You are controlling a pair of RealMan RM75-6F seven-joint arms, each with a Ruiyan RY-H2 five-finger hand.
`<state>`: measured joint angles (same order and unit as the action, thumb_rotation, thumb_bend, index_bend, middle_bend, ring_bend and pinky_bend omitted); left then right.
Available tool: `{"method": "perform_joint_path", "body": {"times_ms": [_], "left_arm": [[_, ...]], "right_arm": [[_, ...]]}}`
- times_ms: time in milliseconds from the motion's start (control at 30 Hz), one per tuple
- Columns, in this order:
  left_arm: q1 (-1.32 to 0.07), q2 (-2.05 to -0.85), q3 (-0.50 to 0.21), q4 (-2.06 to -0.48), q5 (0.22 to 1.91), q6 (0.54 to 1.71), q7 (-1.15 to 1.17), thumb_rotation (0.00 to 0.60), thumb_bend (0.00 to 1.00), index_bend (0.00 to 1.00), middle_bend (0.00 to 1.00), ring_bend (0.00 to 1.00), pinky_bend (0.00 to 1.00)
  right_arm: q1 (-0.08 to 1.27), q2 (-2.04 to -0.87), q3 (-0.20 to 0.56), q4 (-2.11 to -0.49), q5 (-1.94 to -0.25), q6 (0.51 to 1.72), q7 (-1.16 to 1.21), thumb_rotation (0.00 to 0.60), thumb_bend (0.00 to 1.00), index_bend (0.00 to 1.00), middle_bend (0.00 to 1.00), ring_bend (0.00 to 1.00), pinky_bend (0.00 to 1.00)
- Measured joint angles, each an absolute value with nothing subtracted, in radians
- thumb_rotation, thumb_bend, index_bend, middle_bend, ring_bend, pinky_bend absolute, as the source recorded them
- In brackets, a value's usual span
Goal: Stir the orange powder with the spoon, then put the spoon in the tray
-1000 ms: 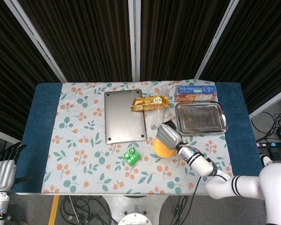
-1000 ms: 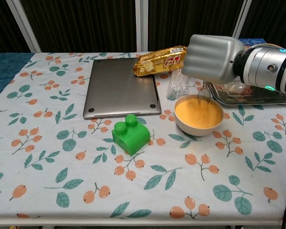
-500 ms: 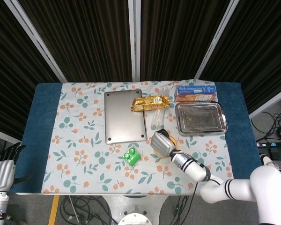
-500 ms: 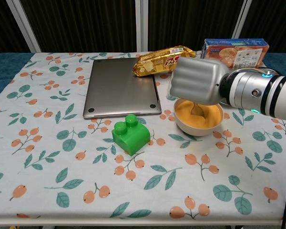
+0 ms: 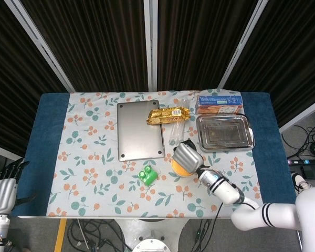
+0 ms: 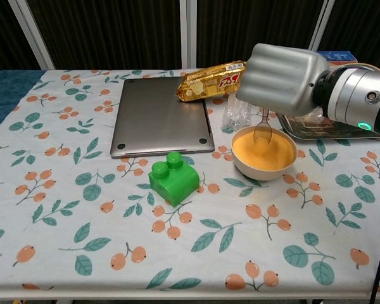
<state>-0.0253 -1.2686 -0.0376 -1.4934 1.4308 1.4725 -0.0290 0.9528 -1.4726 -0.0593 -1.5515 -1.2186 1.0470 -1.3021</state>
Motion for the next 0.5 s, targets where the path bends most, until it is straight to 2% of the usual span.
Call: {"method": "perform_joint_path", "body": {"times_ms": [200,500], "left_arm": [[-0.026,-1.269,-0.035,-1.497,1.431,1.470,-0.027,0.600,0.01,0.21,0.18,0.12,0.15],[-0.022,-1.272,-0.034,-1.491,1.429,1.471,-0.033,0.600,0.01,0.21,0.18,0.12,0.15]], "right_arm": [[0.950,-1.497,-0.057,-1.543,-1.226,1.026,-1.302,0.600,0.43,0.85,1.00,0.99,1.00],[0.955,-1.563,-0.086,-1.427,-1.262,0.981,-1.381,0.600,0.43,0.88,1.00,0.99,1.00]]}}
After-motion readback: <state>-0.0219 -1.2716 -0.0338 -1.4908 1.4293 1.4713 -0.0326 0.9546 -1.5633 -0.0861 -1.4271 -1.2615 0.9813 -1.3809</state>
